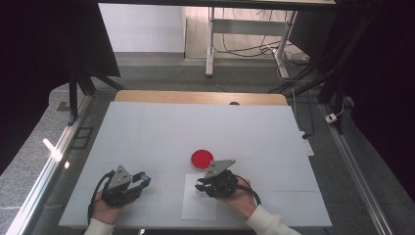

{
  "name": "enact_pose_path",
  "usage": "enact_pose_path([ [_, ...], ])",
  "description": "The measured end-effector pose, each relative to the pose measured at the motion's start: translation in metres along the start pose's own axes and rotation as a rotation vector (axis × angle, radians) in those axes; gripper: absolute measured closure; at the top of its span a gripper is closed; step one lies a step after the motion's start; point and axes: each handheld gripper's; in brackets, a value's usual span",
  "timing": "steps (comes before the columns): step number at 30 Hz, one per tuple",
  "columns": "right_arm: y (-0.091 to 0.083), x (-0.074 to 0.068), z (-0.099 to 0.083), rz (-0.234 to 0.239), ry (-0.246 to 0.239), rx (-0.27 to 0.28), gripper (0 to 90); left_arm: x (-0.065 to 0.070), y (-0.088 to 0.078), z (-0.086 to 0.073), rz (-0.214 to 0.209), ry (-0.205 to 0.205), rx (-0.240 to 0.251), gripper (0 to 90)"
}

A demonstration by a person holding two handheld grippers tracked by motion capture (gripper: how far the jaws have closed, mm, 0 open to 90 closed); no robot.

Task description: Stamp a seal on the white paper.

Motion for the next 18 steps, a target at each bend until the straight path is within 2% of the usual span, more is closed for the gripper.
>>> enact_pose_path([
  [13,0.0004,-0.0010,-0.0002,-0.004,-0.025,-0.007,76.0,-0.0001,0.0000,-0.0002,0.000,0.000,-0.001,64.7],
  [18,0.0002,-0.0014,-0.0003,-0.002,-0.019,-0.011,75.9,0.0000,0.0000,-0.0002,0.000,0.000,-0.001,64.7],
])
Point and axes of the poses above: each handheld gripper's, and its own axes: y roughly forward along the jaws, z roughly out of its top, x roughly to its right, and after that the axes turned 4 degrees about x, right-handed
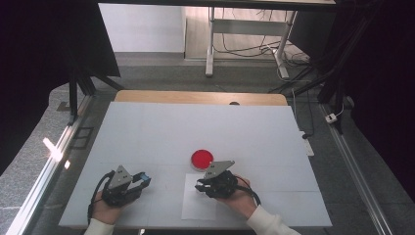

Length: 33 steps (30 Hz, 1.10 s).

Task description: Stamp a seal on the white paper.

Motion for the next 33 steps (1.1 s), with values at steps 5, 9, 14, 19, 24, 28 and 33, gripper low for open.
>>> enact_pose_path([
  [5,0.0002,-0.0003,0.0000,-0.004,-0.007,-0.001,75.9,0.0002,-0.0001,0.0000,0.001,0.000,0.000,64.7],
  [9,0.0009,-0.0007,0.0001,-0.007,-0.015,-0.005,76.0,0.0001,-0.0001,0.0000,0.000,0.000,0.000,64.7],
  [14,0.0019,-0.0023,0.0003,-0.018,-0.023,-0.019,76.0,0.0000,-0.0001,0.0000,0.000,0.000,0.000,64.7],
  [19,0.0031,-0.0029,0.0000,-0.019,-0.024,-0.026,76.0,0.0000,0.0001,0.0000,0.000,0.000,-0.001,64.6],
  [24,0.0033,-0.0043,0.0003,-0.026,-0.027,-0.036,76.2,0.0002,0.0000,0.0000,0.001,0.001,-0.002,64.6],
  [28,0.0034,-0.0050,0.0005,-0.031,-0.034,-0.042,76.3,0.0006,0.0000,0.0001,0.001,0.001,-0.002,64.7],
  [33,0.0030,-0.0051,0.0004,-0.034,-0.036,-0.049,76.4,0.0006,-0.0003,0.0000,0.001,-0.002,-0.001,64.6],
])
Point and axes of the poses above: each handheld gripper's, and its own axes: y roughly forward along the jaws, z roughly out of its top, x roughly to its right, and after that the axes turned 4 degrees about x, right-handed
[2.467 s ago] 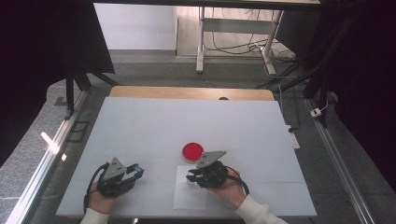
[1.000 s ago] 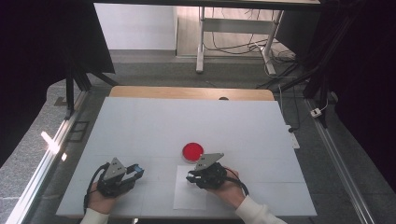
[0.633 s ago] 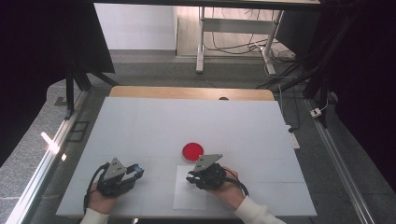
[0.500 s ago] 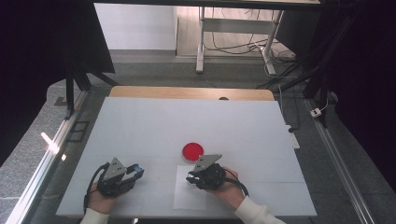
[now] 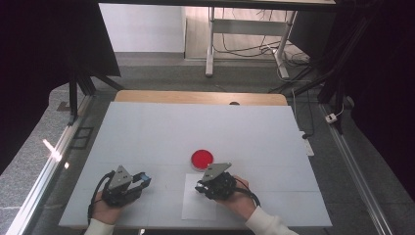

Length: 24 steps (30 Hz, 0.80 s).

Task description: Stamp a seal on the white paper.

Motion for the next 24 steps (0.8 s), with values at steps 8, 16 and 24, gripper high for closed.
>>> enact_pose_path([
  [8,0.0004,-0.0002,-0.0029,0.003,0.002,0.022,76.7,0.0004,-0.0001,0.0001,0.001,0.000,0.001,64.6],
  [16,0.0006,-0.0007,-0.0044,0.001,-0.002,0.032,76.9,0.0001,0.0006,0.0004,0.001,-0.003,0.000,64.6],
  [24,0.0007,-0.0001,-0.0037,-0.002,-0.008,0.022,77.0,0.0007,0.0007,0.0007,0.003,-0.002,0.001,64.6],
])
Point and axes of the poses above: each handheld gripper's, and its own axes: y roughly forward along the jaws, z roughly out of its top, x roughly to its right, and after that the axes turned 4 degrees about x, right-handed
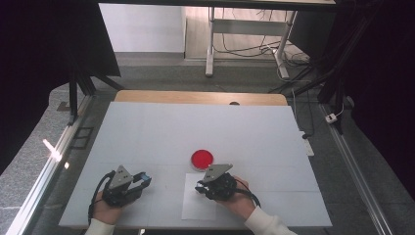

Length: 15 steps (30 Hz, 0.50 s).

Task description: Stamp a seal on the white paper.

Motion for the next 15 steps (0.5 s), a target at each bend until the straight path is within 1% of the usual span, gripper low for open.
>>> enact_pose_path([
  [2,-0.0001,-0.0005,-0.0002,-0.002,0.005,-0.001,77.0,0.0000,-0.0001,0.0000,0.000,0.000,-0.001,64.6],
  [4,0.0008,-0.0011,-0.0007,0.000,0.000,0.014,77.0,0.0002,-0.0002,0.0001,0.000,-0.002,0.000,64.6],
  [5,0.0007,-0.0013,-0.0007,0.001,0.006,0.012,77.0,0.0003,-0.0004,0.0001,-0.001,-0.002,0.001,64.6],
  [8,0.0008,-0.0008,0.0005,0.003,0.004,0.006,76.9,0.0001,-0.0008,-0.0001,0.000,-0.001,0.002,64.6],
  [10,0.0004,-0.0007,0.0021,0.003,0.000,-0.010,76.8,-0.0005,-0.0006,-0.0003,0.000,-0.001,0.000,64.6],
  [14,0.0004,-0.0003,0.0015,0.004,0.008,-0.002,76.7,-0.0013,-0.0007,-0.0004,0.000,-0.001,0.001,64.6],
  [15,-0.0001,-0.0002,0.0016,0.000,0.009,-0.009,76.7,-0.0014,-0.0006,-0.0004,0.000,-0.001,0.001,64.6],
])
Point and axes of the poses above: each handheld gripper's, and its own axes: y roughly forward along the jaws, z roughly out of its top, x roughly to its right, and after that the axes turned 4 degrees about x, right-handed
